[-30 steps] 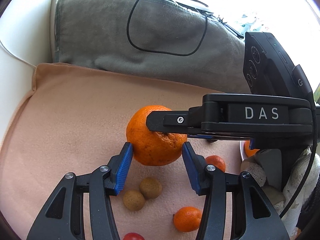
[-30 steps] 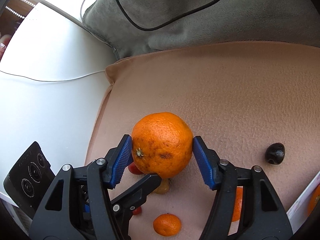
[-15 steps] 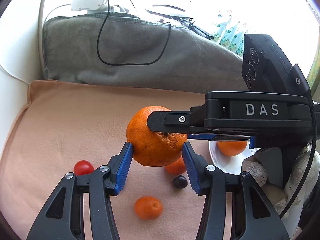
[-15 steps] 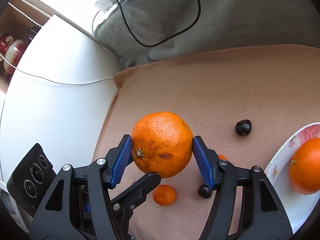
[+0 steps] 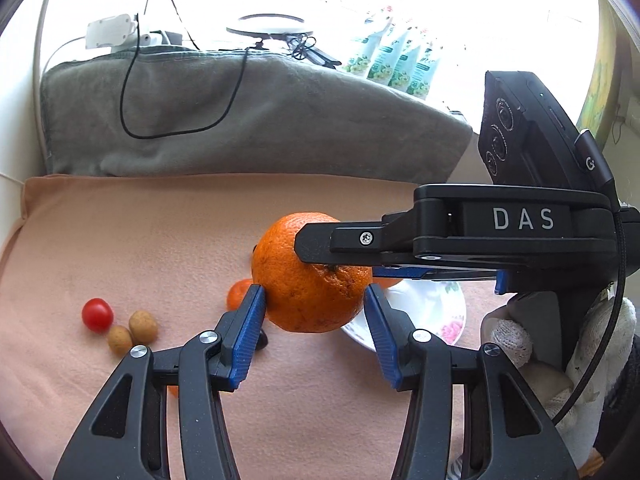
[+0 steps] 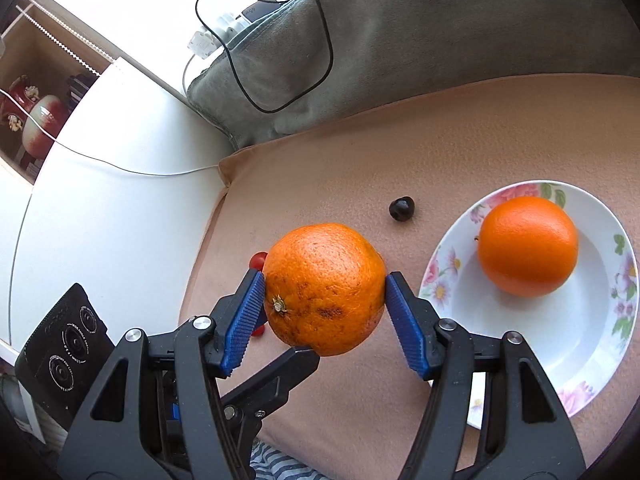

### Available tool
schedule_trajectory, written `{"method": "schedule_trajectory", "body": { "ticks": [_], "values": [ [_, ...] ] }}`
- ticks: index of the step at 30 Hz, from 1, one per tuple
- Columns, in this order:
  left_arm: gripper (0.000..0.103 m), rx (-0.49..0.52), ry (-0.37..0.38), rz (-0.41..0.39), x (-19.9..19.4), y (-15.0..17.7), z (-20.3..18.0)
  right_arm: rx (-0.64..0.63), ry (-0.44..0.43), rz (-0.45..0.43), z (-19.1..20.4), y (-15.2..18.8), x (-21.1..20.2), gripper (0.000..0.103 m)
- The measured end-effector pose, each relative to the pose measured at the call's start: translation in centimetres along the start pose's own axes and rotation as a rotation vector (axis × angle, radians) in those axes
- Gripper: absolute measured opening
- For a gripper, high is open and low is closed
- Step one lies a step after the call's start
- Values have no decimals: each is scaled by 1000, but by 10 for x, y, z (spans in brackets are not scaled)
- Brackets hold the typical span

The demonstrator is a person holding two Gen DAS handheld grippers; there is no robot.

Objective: Organize fruits
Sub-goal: 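Carry the bumpy tangerine with the right gripper onto the plate beside the orange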

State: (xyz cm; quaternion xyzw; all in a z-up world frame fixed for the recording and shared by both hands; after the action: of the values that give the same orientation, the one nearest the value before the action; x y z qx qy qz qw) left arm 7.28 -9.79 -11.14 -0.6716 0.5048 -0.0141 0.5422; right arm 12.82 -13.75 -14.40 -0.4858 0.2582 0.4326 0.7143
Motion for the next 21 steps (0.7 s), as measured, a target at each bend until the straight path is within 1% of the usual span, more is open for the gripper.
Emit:
{"method": "schedule_trajectory", "body": {
  "ticks": [9,21],
  "values": [
    [50,35,79,43,20,17,-47,82,23,-23,-47,21,-28,65],
    [50,65,171,128,61,34,-89,161,83,-17,-107,39,-45,65]
  ]
}}
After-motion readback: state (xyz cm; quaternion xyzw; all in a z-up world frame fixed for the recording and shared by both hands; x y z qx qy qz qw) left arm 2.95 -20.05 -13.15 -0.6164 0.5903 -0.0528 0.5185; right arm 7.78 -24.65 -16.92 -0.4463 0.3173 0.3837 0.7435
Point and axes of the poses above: each gripper's, at about its wrist camera, not at the fingertips, and x roughly the way its jaws point, z to its left, y to its underside, the point moved 10 cm from there along x, roughly the way its jaws point, and after that the axes turned 15 degrees about y, right-handed, at the moved point
